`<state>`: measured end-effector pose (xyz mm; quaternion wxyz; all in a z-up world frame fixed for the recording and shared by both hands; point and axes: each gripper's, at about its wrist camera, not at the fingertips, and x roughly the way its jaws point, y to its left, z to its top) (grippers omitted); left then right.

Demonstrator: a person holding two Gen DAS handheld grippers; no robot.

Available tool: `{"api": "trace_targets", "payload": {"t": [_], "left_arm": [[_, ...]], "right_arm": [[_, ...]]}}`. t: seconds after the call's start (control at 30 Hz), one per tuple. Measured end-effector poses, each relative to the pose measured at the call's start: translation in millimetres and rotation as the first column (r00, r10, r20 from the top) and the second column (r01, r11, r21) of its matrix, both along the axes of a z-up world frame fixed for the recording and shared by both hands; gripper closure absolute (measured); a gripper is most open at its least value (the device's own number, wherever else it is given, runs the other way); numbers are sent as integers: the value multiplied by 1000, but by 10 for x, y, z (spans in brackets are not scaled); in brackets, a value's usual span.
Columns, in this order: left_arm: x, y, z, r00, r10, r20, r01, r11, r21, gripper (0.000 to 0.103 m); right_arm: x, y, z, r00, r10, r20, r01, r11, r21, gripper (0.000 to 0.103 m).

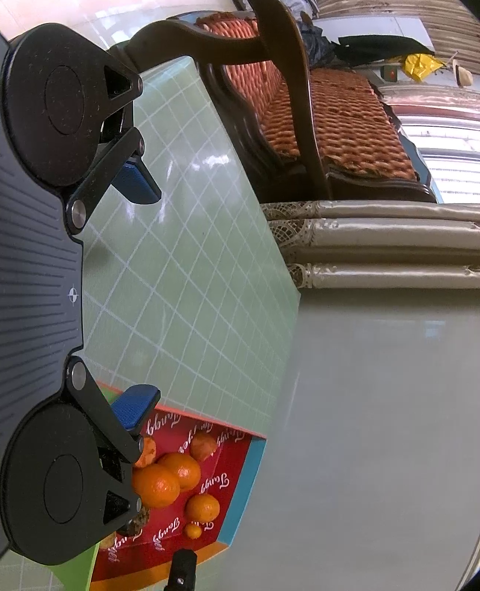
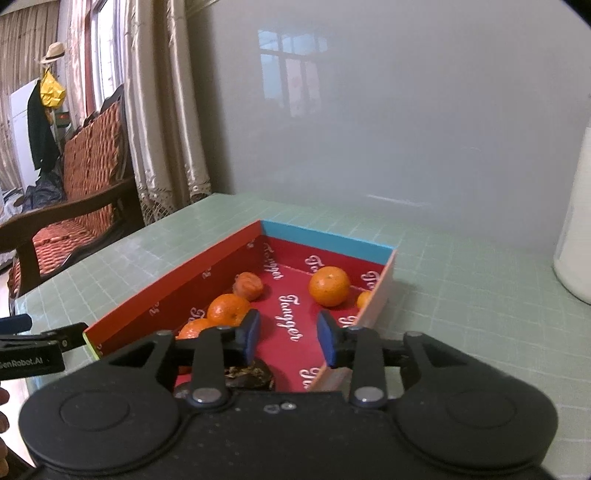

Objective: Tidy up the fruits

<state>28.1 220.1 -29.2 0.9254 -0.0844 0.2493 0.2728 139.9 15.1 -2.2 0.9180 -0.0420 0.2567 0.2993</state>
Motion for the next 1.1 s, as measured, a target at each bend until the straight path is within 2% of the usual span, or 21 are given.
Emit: {"api": "trace_targets", "payload": {"t": [0.03,0.07,0.1,0.17,0.27,0.33,0.4,0.43,0.7,0.93,1.1], "left_arm": [[0,-16,5,1000,5,1,-5,1000,6,0],[0,-15,6,1000,8,3,-8,1000,8,0],[-1,-19,11,1000,11,4,-11,1000,8,0],[-25,-16,28,1000,11,23,-11,1000,4,0],[-48,-9,58,1000,3,27,-3,1000,2,0],[-66,-8,83,1000,-3,24,3,1000,0,0],[-84,-16,122,1000,-16,20,17,1000,-17,0],[-91,-34,147,999,-28,14,29,999,-27,0],[-206,-511,530,987,-159,4,159,987,19,0],[-477,-890,914,967,-250,57,249,968,27,0],[-659,-1045,1052,955,-287,72,285,958,40,0]], "right_arm": [[-7,-18,11,1000,-9,4,9,1000,2,50],[-37,-54,31,1000,-23,14,23,1000,5,36],[-78,-93,53,999,-39,27,39,999,9,30],[-147,-157,93,998,-60,35,59,998,13,29],[-272,-288,152,994,-101,34,100,995,30,18],[-366,-379,197,992,-123,32,122,992,41,16],[-470,-462,237,988,-149,27,148,988,48,4],[-508,-484,247,987,-159,25,158,986,50,2],[-875,-636,404,965,-259,36,256,965,55,0],[-1118,-749,541,934,-352,60,350,935,52,0],[-1338,-758,613,923,-372,95,370,928,36,0]]}}
